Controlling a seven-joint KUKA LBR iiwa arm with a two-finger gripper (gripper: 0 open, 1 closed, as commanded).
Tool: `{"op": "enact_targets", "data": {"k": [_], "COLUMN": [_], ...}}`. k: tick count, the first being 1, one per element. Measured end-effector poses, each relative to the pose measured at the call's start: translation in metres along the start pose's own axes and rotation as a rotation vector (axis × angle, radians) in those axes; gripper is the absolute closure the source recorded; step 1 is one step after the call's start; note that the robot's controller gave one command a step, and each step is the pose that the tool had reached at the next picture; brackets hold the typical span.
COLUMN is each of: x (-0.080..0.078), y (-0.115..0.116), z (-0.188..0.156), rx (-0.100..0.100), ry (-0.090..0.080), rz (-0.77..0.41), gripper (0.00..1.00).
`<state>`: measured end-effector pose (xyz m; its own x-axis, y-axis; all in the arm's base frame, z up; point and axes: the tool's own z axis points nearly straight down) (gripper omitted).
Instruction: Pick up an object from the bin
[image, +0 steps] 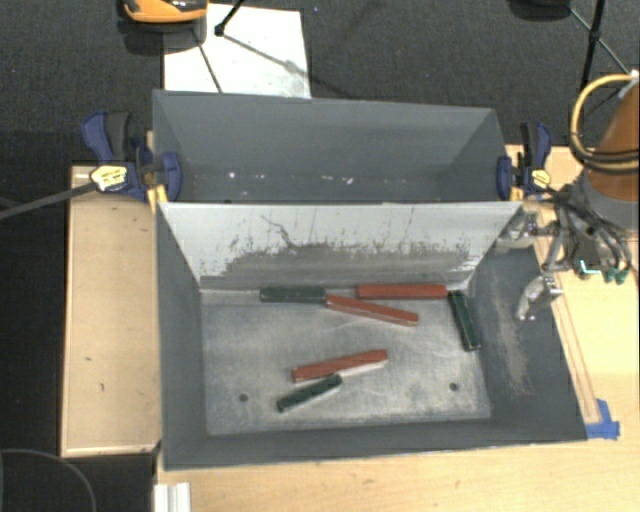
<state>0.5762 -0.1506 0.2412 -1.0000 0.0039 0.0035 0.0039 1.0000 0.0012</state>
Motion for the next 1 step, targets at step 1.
{"op": "enact_targets", "data": {"k": [1], "x": [-0.0016], "y": [0.0005], "z": [-0.0046], "rx": [0.002], "ry": [-0.008], "rz": [-0.003], "gripper": [0.0]}}
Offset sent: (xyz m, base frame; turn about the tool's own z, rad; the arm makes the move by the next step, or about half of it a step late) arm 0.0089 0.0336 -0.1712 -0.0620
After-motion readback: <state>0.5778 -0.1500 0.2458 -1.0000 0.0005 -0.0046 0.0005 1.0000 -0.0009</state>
